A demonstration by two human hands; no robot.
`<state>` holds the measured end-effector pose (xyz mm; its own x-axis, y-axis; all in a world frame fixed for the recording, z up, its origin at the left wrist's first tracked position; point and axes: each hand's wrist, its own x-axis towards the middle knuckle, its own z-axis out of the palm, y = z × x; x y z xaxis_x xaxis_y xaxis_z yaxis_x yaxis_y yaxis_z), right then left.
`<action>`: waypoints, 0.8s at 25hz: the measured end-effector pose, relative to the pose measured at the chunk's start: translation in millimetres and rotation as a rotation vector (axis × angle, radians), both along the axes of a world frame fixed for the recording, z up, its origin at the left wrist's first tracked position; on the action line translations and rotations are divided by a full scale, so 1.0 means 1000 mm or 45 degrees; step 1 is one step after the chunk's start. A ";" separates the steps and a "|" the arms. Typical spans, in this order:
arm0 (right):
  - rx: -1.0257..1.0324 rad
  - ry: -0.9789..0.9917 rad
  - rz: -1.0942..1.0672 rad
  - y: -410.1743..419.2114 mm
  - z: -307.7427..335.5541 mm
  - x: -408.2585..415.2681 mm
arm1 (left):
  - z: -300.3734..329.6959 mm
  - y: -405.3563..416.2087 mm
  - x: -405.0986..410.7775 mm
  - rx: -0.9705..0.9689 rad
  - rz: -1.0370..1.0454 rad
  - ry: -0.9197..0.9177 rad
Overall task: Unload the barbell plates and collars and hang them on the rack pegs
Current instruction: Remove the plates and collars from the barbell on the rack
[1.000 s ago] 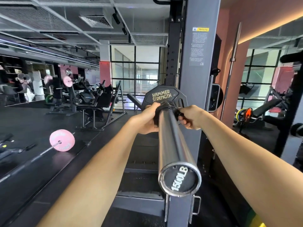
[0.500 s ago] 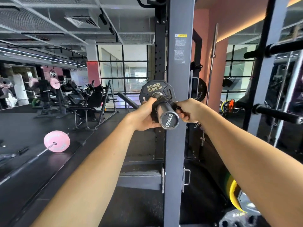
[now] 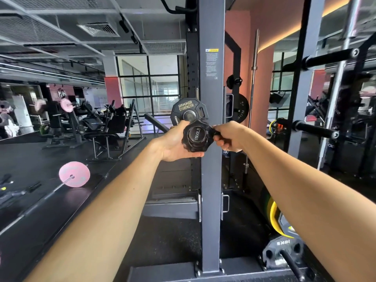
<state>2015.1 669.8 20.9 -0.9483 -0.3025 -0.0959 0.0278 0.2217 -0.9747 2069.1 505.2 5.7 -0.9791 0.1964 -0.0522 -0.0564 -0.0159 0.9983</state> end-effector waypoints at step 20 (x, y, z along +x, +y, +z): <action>-0.335 -0.338 0.413 -0.078 -0.072 0.085 | -0.045 -0.060 0.134 -0.442 0.493 0.027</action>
<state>2099.8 591.4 -51.5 -0.7544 -0.6246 -0.2019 0.2528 0.0074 -0.9675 2203.3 445.1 -39.6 -0.9781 -0.2060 -0.0295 -0.0918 0.3002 0.9494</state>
